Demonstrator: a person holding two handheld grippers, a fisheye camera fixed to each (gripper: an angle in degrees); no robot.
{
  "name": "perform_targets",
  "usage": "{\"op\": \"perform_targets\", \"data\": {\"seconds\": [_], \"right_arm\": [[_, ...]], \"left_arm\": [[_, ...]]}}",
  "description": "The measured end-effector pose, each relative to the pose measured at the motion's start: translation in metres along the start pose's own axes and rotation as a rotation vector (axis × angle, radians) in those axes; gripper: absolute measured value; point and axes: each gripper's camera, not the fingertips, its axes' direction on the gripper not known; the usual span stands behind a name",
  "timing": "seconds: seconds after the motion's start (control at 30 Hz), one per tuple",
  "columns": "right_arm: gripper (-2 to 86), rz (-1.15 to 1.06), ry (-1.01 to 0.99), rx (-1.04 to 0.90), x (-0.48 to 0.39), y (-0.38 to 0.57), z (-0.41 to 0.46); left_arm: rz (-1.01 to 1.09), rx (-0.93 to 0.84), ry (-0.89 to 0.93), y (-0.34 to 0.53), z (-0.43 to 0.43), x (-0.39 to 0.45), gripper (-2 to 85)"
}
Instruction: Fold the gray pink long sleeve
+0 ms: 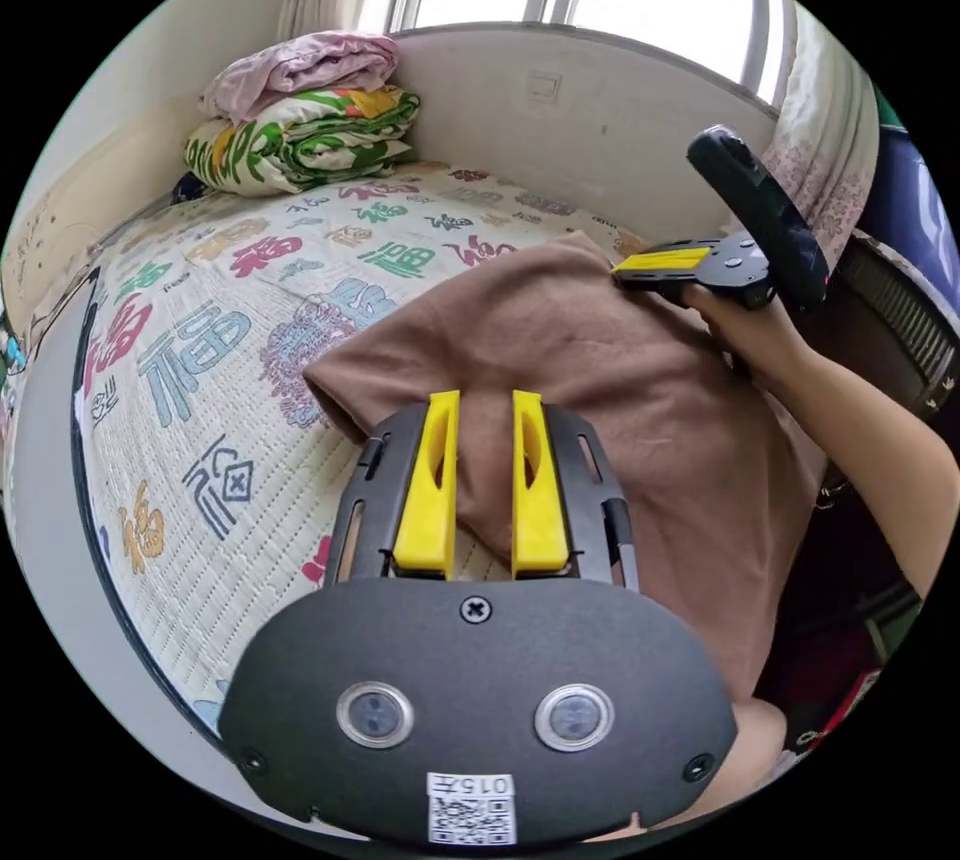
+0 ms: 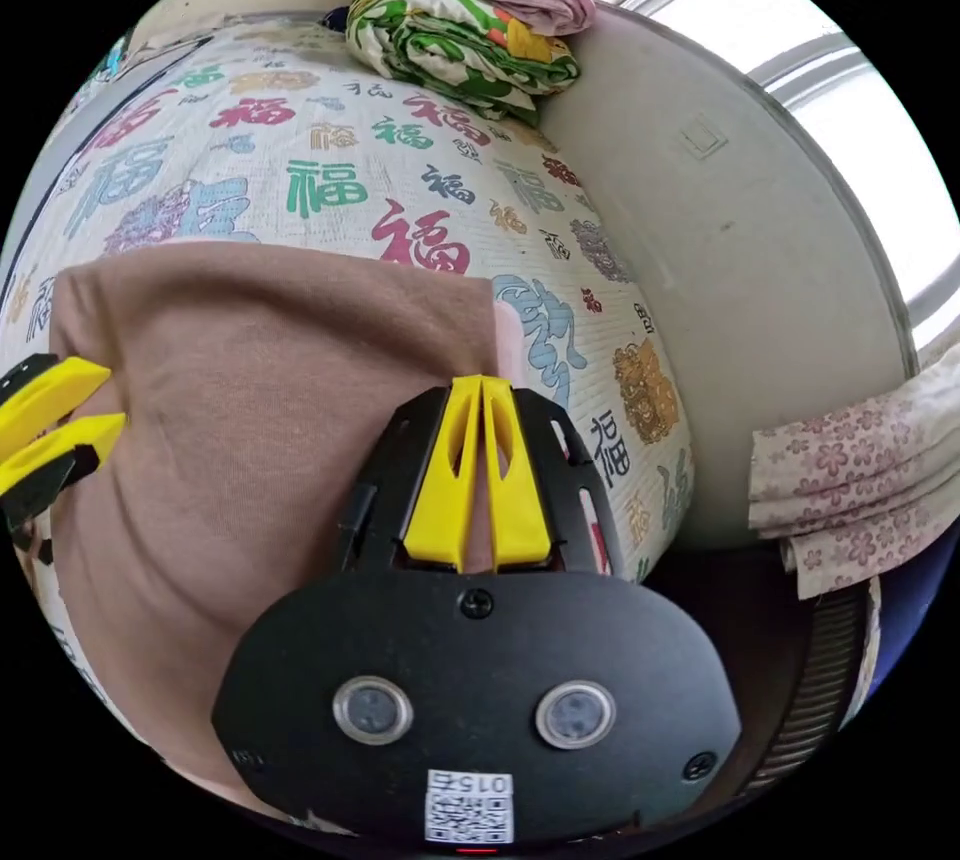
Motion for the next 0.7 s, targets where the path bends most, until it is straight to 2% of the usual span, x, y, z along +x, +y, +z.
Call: {"op": "perform_targets", "data": {"seconds": [0.1,0.13,0.2,0.33,0.43,0.53,0.63,0.7], "right_arm": [[-0.9,0.033,-0.004,-0.054,0.0,-0.005,-0.005],[-0.9,0.112,-0.049,-0.103,0.011,-0.012,-0.017],[-0.9,0.212,-0.209,-0.062,0.029,-0.025,-0.059],[-0.7,0.321,-0.454,0.159,0.059,-0.044,-0.205],[-0.5,0.299,-0.589,0.307,0.06,-0.034,-0.304],[-0.5,0.202,-0.58,0.392,0.038,-0.012,-0.38],[-0.6,0.169,-0.563,0.524,0.011,0.031,-0.432],[-0.6,0.167,-0.524,0.692,-0.012,0.073,-0.451]], "left_arm": [[0.025,-0.071,0.009,-0.011,-0.02,0.01,6.3],[0.058,-0.035,0.019,-0.005,-0.037,0.015,6.5],[0.046,0.046,-0.004,0.014,-0.07,0.019,7.7],[-0.024,0.208,0.023,0.086,-0.157,0.028,9.8],[-0.065,0.296,0.035,0.153,-0.218,0.039,9.6],[-0.176,0.418,0.002,0.234,-0.275,0.055,10.3],[-0.148,0.516,-0.091,0.304,-0.323,0.085,10.2],[-0.1,0.529,-0.1,0.341,-0.349,0.098,6.7]]}}
